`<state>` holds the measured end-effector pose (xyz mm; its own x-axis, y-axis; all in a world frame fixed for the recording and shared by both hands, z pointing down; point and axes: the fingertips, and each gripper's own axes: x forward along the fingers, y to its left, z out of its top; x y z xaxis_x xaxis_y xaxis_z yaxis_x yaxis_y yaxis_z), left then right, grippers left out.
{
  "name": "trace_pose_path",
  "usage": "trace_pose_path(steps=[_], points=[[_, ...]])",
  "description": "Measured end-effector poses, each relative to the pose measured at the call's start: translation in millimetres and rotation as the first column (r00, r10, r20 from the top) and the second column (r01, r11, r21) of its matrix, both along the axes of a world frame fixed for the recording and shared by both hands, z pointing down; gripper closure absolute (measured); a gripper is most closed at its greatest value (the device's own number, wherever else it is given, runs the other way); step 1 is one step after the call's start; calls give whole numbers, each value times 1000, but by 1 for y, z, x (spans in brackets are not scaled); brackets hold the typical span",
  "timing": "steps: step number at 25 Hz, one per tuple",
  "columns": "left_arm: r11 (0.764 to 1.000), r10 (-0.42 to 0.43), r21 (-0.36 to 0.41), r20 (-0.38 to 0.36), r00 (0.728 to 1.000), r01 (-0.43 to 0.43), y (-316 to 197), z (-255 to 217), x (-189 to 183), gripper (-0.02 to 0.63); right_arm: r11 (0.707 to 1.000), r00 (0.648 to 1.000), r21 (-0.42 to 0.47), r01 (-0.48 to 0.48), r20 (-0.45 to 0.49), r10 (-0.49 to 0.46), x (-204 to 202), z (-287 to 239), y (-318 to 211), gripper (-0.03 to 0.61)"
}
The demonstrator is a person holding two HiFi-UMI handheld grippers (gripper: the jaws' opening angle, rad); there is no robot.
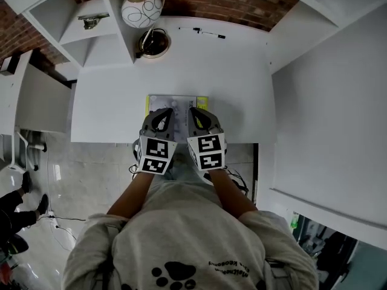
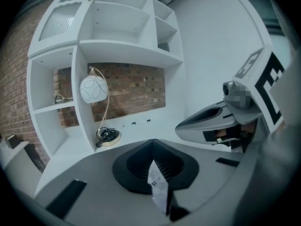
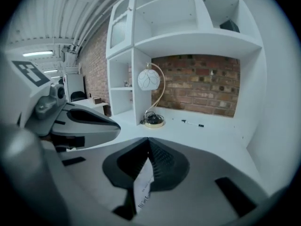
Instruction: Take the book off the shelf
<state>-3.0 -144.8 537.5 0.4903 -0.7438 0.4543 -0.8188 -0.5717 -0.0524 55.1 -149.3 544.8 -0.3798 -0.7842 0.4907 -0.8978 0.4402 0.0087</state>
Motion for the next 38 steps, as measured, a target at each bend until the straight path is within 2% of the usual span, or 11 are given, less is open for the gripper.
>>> trace_pose_path(steps=[3,7,11,15,20,33,38], points=[[997,-35,62,-42,998,38,-3,-33,-1,604,993,1000,120,2,2,-2,-2,-40,1,560],[985,-53,161,-78,996,65,-2,-80,-4,604,967,1000,253,-11,31,3,-3,-91,4,560],[969,-66,228,-140,988,97,7,-126,-9,604,937,999,349,-15,52,-3,-4,-139,15,560],[958,-80,255,-200,976,131,17,-158,-17,604,907,998,420,-20,65,-8,-6,-178,30,560],[947,-83,283,-248,965,154,30,-181,-18,604,893,997,448,-36,75,3,3,-199,42,560],[906,-84,389,-217,973,165,65,-194,7,604,877,996,480,-15,81,-28,13,-201,64,561],[911,-98,373,-219,971,176,66,-186,7,604,877,996,481,-17,85,-27,15,-197,63,561]])
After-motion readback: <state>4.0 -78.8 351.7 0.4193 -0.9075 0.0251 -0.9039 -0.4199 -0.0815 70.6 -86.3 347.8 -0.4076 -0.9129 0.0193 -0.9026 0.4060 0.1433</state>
